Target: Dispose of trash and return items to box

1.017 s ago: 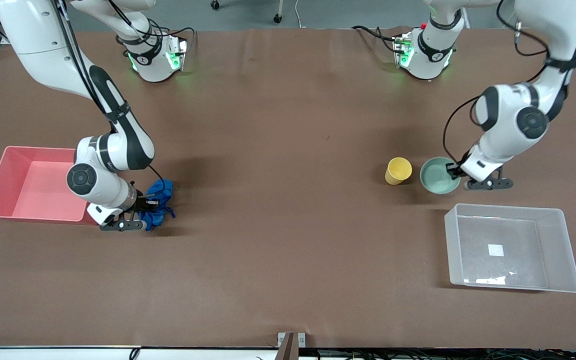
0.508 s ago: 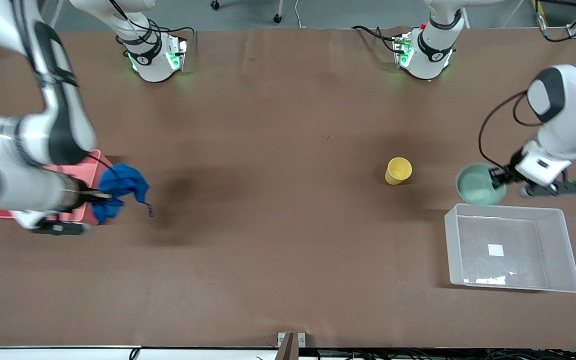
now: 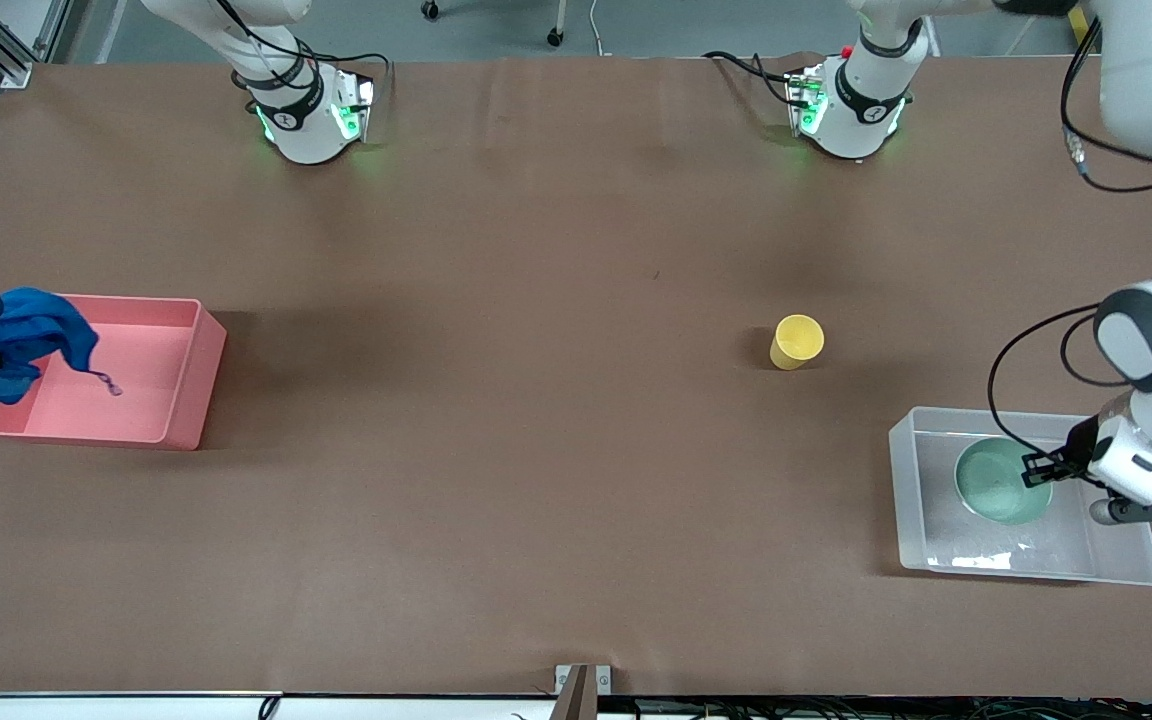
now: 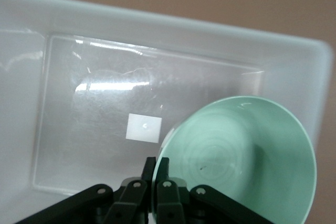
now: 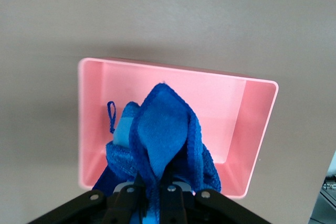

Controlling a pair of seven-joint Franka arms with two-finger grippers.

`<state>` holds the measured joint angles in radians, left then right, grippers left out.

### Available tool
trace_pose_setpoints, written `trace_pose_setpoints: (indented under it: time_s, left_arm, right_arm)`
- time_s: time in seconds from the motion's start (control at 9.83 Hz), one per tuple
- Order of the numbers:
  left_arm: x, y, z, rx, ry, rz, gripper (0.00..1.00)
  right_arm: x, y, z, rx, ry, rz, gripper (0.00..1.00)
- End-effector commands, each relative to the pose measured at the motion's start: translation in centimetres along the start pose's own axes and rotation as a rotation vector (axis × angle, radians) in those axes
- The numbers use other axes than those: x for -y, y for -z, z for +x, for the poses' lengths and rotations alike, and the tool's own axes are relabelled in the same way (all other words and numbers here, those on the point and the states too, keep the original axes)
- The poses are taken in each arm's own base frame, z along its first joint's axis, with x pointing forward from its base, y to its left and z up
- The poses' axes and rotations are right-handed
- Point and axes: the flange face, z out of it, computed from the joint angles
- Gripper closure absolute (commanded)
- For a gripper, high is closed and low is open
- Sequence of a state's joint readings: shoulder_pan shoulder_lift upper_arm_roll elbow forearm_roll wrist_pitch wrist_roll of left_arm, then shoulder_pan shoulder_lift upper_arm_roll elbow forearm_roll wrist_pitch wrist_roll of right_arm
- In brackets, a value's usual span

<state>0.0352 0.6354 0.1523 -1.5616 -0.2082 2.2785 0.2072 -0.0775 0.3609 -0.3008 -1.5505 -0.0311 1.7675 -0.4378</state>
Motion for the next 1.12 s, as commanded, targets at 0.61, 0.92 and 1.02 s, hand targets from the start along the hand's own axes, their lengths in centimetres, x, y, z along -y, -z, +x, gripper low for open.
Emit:
trace_pose_setpoints:
  time_s: [0.61,0.92,1.02]
  left_arm:
    - [1.3,-8.1,-3.5,0.080,-0.005,-0.006,0.75]
    - [1.0,-1.7,-2.1,0.006,-0.036,-0.010,0.07]
    - [0.0,1.7,-1.8,-0.009,-0.047,-0.020,0.00]
  right_arm:
    - [2.2,-19.8,-4.5,-0.082,-0.017,-0.023,0.01]
    - [2.9,-14.5,-4.1,-0.071,-0.110,0.009,0.00]
    - [4.4,-9.9,-3.1,-0.039,-0.187,0.030,0.00]
